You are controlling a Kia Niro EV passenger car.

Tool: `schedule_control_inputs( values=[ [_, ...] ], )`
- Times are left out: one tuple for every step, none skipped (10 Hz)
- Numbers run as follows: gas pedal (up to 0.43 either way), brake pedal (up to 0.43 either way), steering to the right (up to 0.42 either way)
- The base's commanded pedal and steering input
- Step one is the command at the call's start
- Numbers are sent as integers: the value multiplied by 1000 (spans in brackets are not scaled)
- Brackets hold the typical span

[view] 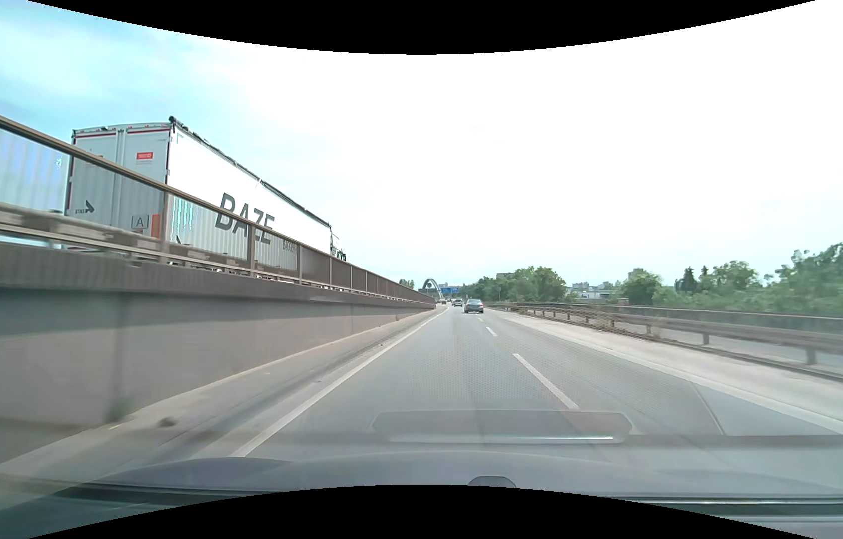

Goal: Follow the waypoints while adhering to traffic rules and regulations

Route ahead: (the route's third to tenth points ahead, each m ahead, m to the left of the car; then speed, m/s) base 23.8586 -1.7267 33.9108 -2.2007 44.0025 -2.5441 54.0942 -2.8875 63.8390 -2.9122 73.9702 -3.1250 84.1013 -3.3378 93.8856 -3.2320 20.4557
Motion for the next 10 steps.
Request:
schedule_control_inputs(
  values=[
    [177,0,3],
    [169,0,3],
    [169,0,3],
    [169,0,3],
    [157,0,3],
    [138,0,2],
    [138,0,1],
    [138,0,1],
    [138,0,0],
    [138,0,0]
  ],
)
